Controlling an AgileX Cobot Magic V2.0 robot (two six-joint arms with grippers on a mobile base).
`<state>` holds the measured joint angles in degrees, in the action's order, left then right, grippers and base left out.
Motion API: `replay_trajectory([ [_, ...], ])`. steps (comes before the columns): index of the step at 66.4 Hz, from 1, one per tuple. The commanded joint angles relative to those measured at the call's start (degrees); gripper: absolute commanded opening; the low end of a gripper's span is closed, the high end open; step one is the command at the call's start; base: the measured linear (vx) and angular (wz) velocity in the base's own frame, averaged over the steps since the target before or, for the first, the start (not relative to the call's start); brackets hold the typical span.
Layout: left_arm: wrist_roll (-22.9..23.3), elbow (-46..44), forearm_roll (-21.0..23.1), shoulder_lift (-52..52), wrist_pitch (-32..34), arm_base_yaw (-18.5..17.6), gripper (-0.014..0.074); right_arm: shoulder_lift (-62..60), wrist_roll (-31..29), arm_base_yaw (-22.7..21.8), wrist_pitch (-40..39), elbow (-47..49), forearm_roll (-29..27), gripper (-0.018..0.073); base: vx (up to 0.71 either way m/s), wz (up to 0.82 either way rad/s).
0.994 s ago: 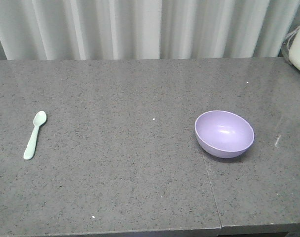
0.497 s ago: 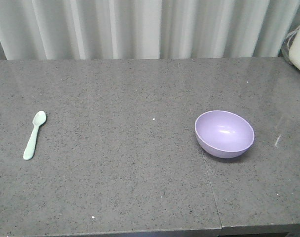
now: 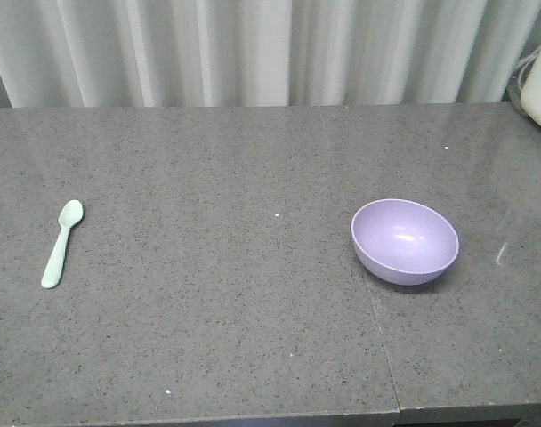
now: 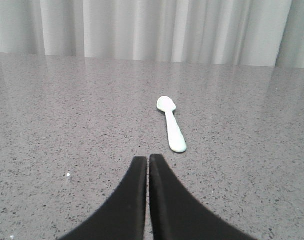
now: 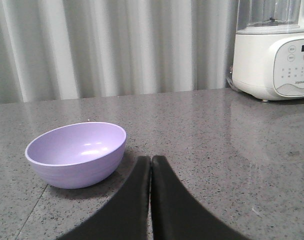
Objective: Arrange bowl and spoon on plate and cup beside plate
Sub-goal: 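Drive closer and stop with the spoon and bowl in reach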
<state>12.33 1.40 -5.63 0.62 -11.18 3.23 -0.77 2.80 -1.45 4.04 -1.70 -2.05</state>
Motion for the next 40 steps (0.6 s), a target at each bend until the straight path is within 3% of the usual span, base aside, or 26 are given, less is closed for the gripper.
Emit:
replay_trajectory([
  [1, 0.16, -1.10, -0.01, 0.81, 4.21, 0.01, -0.0006, -0.35, -0.43, -0.31, -5.44, -0.36, 0.26, -0.0004, 0.00, 0.00],
  [12, 0.09, -1.19, -0.19, 0.81, 9.92, 0.01, -0.0006, -0.23, -1.07, -0.31, -18.05, -0.30, 0.36, -0.0004, 0.00, 0.00],
  [15, 0.10, -1.69, 0.08, 0.81, 15.13, 0.01, -0.0006, -0.23, -0.53, -0.31, -26.55, 0.35, -0.45, -0.0004, 0.00, 0.00],
  [18, 0.10, -2.38, 0.05, 0.81, 24.58, 0.01, -0.0006, -0.02, -0.70, -0.31, -36.56, 1.99, -0.59, -0.0004, 0.00, 0.00],
  [22, -1.03, -4.30, 0.04, 0.19, 37.24, 0.01, -0.0006, 2.33, -4.22, -0.36, -42.80, 6.58, -1.62, -0.0004, 0.00, 0.00],
  [25, -1.42, -6.64, 0.42, -1.81, 44.13, 0.01, -0.0006, 6.22, -7.52, -0.36, -42.86, 11.52, -1.69, -0.0004, 0.00, 0.00],
  [29, -1.30, -12.40, 2.20, -7.93, 47.81, 0.01, -0.0006, 13.02, -11.65, -0.36, -39.71, 20.05, -1.52, -0.0004, 0.00, -0.02],
  [34, -1.38, -22.39, 1.95, -19.07, 45.51, 0.01, -0.0006, 23.30, -12.03, -0.36, -32.00, 31.42, -1.58, -0.0004, 0.00, -0.01],
  [40, 0.02, -37.14, 1.77, -34.86, 36.38, -0.06, -0.0006, 36.26, -6.69, -0.29, -17.54, 45.84, -1.66, -0.0004, 0.00, 0.00],
])
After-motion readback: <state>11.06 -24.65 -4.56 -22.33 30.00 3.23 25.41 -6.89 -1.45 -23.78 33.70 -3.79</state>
